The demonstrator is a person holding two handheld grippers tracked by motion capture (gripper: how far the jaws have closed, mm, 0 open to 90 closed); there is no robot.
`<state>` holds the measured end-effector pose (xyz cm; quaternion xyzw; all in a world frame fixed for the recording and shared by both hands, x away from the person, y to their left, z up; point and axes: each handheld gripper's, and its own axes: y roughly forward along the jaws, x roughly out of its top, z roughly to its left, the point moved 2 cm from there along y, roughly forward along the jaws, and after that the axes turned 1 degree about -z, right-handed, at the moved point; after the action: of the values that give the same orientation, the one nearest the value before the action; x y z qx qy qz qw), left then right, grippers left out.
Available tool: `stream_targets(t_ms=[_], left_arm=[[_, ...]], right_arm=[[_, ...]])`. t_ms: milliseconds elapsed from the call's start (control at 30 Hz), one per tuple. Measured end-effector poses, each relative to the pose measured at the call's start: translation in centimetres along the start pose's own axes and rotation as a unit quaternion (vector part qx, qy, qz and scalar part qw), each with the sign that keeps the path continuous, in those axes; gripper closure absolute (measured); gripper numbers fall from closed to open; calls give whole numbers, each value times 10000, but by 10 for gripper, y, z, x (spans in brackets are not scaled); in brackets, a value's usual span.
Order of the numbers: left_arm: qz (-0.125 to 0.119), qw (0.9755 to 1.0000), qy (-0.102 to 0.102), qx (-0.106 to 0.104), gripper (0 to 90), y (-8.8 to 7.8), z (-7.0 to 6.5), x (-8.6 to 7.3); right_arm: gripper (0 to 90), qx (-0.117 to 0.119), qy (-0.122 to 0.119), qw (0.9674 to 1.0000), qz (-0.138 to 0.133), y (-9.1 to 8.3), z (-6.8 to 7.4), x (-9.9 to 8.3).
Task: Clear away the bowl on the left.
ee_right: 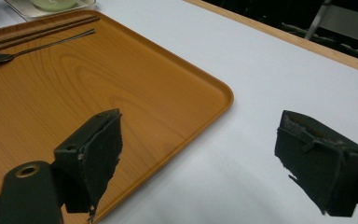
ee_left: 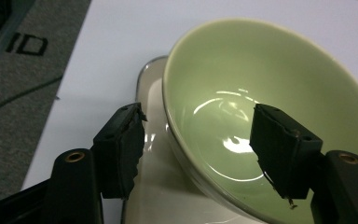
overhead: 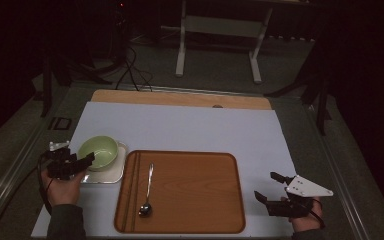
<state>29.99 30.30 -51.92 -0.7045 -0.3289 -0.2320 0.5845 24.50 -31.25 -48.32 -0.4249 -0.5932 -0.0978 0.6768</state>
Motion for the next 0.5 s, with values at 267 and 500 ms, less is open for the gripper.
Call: stream_targets(t_ms=[267, 500], left_arm=[[169, 9996, -206, -73, 448, 7, 7, -5], [135, 9983, -480, -294, 516, 9, 12, -6]], right_arm=[[148, 3, -1, 10000, -1, 0, 0, 0], [148, 2, -14, 10000, -18, 0, 0, 0]])
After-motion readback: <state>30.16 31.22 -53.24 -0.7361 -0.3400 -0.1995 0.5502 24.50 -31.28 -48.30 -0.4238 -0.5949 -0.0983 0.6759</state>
